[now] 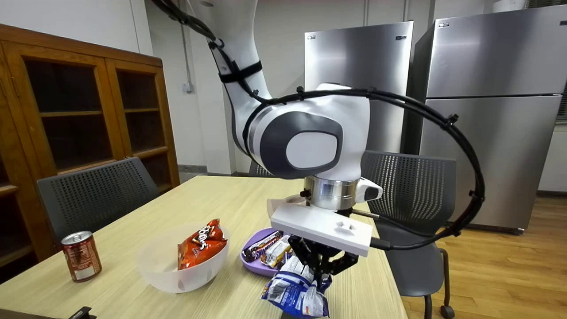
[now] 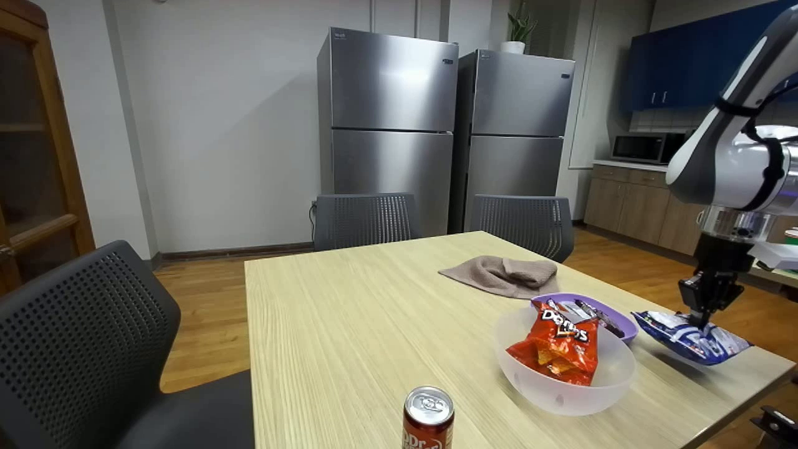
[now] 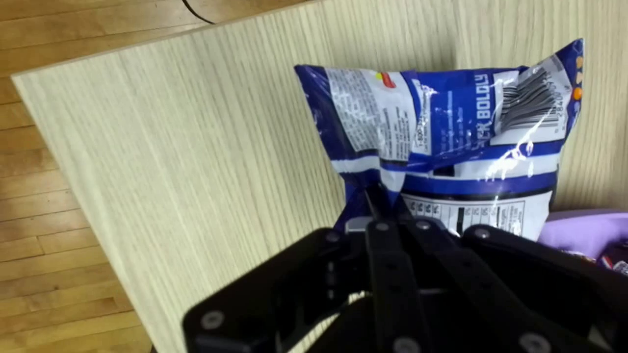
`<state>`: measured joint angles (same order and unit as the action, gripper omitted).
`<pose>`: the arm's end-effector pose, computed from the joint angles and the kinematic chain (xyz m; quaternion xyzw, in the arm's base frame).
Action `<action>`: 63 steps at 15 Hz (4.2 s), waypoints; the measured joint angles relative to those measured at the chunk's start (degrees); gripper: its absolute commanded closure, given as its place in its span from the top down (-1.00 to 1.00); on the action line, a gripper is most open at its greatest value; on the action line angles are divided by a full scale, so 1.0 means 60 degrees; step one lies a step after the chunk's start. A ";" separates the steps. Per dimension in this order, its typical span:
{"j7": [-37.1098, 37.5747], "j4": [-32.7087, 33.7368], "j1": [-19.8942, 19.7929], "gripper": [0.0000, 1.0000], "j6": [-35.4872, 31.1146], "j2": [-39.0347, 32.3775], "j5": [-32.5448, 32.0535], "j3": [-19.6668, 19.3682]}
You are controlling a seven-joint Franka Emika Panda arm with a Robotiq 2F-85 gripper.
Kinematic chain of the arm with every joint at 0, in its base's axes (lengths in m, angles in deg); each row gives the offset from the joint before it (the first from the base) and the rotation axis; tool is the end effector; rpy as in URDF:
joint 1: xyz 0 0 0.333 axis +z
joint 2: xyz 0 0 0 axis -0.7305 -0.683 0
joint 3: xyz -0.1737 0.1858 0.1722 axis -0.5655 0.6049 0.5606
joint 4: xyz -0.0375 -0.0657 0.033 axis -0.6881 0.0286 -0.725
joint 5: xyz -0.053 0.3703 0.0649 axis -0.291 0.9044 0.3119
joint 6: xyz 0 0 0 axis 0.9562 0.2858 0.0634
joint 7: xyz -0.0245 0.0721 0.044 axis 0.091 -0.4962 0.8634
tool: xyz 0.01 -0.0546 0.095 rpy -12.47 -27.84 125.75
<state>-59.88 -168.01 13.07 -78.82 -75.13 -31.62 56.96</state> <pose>0.3607 -0.2966 0.1631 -0.9977 0.0543 -0.0060 0.0402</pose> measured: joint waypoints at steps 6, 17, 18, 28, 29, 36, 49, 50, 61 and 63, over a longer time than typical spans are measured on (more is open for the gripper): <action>-0.0791 -0.0244 0.0006 -0.99 0.0051 0.0840 0.0561 0.0036; -0.1639 -0.0654 0.1241 -0.99 0.0183 0.2148 0.1901 -0.0050; -0.1639 -0.0722 0.1361 -0.99 0.0184 0.2244 0.1904 -0.0007; -0.1910 -0.1390 0.2154 -0.99 0.0184 0.3154 0.2402 0.0827; -0.2010 -0.1493 0.2252 -0.99 0.0184 0.3272 0.2490 0.0897; -0.2680 -0.2347 0.3050 -0.99 0.0311 0.4085 0.2909 0.1219; -0.3247 -0.3159 0.5451 -0.99 0.0338 0.4534 0.2930 0.0533; -0.3247 -0.3159 0.5531 -0.99 0.0332 0.4482 0.2931 0.0557; -0.3236 -0.3157 0.5891 -0.99 -0.0113 0.3797 0.2932 0.0491; -0.3236 -0.3157 0.5892 -0.99 -0.0164 0.3730 0.2933 0.0492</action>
<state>-79.30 -186.95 48.42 -79.80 -52.75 -14.02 59.91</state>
